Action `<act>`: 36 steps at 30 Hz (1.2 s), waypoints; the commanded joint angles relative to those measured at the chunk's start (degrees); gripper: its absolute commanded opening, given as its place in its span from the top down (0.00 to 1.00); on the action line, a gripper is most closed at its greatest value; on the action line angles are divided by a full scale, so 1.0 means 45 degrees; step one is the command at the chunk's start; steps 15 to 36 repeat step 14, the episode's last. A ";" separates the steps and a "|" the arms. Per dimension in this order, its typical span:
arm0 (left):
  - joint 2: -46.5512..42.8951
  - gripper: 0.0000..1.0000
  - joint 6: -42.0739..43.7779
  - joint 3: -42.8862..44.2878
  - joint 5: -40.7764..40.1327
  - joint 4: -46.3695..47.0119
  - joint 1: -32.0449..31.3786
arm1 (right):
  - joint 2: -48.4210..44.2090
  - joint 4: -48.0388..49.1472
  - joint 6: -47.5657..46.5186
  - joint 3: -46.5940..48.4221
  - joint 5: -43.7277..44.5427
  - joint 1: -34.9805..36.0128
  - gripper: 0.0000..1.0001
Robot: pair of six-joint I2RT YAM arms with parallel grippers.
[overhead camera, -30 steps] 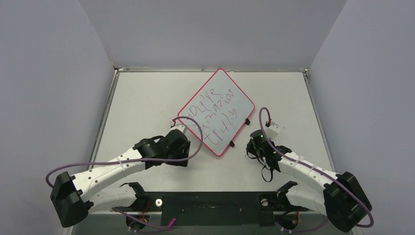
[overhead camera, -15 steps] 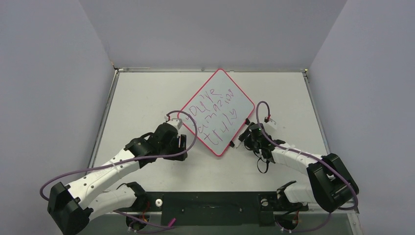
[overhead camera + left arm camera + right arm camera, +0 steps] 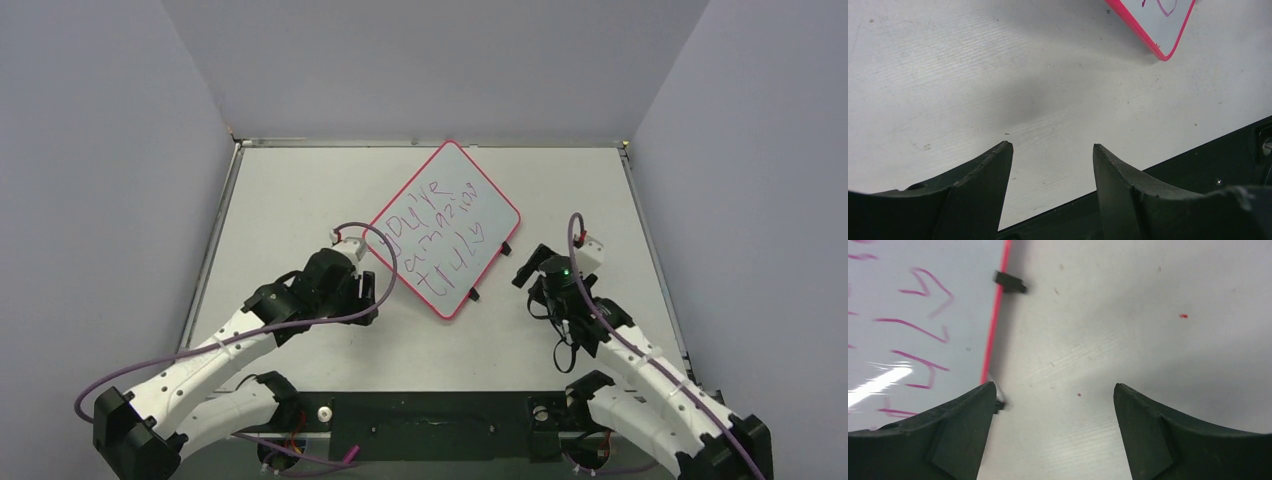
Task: Write a sentence on the whiteboard
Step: Put down the whiteboard marker at the center of the board, then reset both arms
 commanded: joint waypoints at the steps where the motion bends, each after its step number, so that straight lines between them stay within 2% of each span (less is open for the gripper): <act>1: -0.0336 0.43 0.0711 0.0666 -0.0181 0.0360 0.0198 | -0.2251 -0.0338 -0.1314 0.0896 0.0875 0.0075 0.16; 9: -0.0744 0.43 0.0838 0.0445 -0.0361 0.0599 0.0270 | -0.3036 0.0224 -0.1660 0.1261 0.0713 0.0042 0.15; 14: -0.0959 0.43 0.0851 0.0350 -0.0463 0.0709 0.0259 | -0.3018 0.0459 -0.1943 0.1299 0.0635 0.0070 0.12; 36: -0.0959 0.43 0.0851 0.0350 -0.0463 0.0709 0.0259 | -0.3018 0.0459 -0.1943 0.1299 0.0635 0.0070 0.12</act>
